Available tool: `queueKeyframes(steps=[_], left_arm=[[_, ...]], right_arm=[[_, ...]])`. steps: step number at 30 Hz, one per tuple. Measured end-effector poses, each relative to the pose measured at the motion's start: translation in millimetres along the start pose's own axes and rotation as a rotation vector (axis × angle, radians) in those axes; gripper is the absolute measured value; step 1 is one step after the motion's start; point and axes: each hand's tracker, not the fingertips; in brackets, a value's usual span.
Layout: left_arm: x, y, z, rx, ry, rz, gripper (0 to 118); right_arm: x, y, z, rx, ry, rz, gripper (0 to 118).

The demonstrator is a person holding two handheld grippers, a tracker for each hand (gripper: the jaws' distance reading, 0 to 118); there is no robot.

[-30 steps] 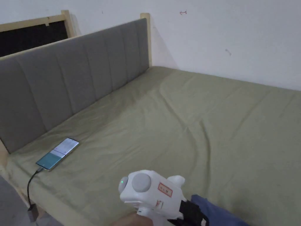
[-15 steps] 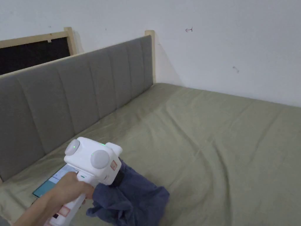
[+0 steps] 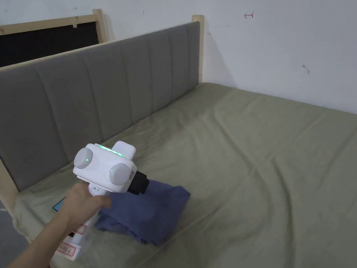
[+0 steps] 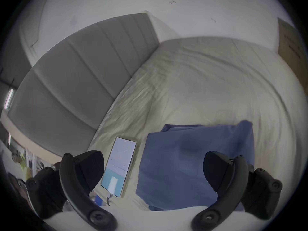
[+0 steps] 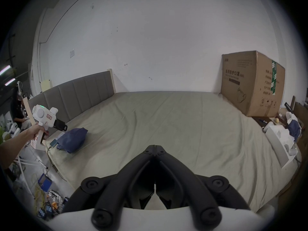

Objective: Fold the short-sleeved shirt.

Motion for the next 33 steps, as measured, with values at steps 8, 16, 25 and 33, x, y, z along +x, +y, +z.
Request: queueKeyframes(steps=[8,16,25,33], left_arm=[[2,-29,72,0.073,-0.138,0.14,1],[82,-66,221,0.345,-0.272,0.192,0],[208,-110,356,0.64,-0.282,0.145,0],[261,-109,415,0.735,-0.379,0.184,0]], right_arm=[[4,2,15,0.017,0.028,-0.019,0],[20,22,33,0.087,0.018,-0.025,0],[59,49,66,0.184,-0.054,-0.005,0],[114,47,119,0.295,-0.126,-0.009,0]])
